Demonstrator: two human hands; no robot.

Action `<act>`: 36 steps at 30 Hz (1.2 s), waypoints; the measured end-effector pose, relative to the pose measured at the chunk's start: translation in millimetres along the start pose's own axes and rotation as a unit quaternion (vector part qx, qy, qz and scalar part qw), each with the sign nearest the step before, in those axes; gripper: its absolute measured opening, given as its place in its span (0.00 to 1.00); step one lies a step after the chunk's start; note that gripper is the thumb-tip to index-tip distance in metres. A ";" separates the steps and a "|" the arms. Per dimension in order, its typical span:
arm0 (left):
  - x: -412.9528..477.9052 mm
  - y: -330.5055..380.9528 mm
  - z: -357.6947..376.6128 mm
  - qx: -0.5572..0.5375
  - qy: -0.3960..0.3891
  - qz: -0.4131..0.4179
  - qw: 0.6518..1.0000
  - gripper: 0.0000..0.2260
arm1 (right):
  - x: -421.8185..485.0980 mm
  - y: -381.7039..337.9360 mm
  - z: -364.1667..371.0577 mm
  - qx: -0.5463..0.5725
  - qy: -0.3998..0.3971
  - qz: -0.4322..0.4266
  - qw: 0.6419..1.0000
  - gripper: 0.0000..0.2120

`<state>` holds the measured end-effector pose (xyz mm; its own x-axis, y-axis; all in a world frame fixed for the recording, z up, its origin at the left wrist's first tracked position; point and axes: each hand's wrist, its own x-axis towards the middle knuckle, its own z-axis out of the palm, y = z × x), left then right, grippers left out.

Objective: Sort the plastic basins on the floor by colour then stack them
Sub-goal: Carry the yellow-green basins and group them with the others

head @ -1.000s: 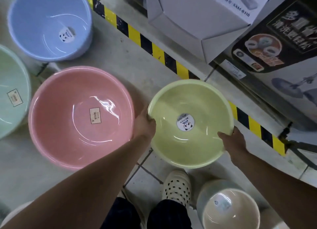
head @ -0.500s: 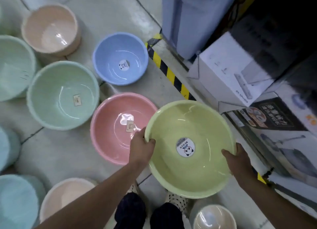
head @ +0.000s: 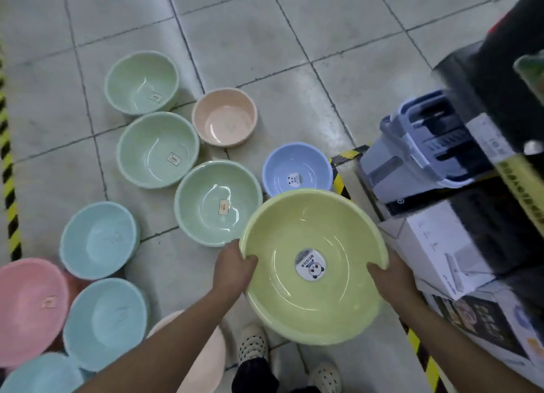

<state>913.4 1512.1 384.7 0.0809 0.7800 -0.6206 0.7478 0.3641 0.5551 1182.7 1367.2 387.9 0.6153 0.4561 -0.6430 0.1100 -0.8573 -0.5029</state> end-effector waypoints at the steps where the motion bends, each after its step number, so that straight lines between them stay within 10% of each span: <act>1: 6.3 4.0 -6.7 0.013 0.002 0.006 1.000 0.16 | 3.5 -14.7 -1.7 -0.010 -0.003 -0.007 1.000 0.19; 16: 187.7 54.4 43.3 -0.062 0.051 -0.055 0.995 0.14 | 219.3 -119.8 18.9 -0.101 -0.024 -0.030 0.994 0.17; 36: 387.0 6.2 229.7 -0.251 0.140 -0.185 0.940 0.08 | 482.1 -76.1 122.8 -0.116 -0.011 -0.003 0.993 0.14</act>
<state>1100.7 1699.3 20.8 -0.3521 0.6301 -0.6921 0.2792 0.7765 0.5648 1375.1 1681.7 45.3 0.5973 0.4643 -0.6539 0.2926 -0.8853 -0.3614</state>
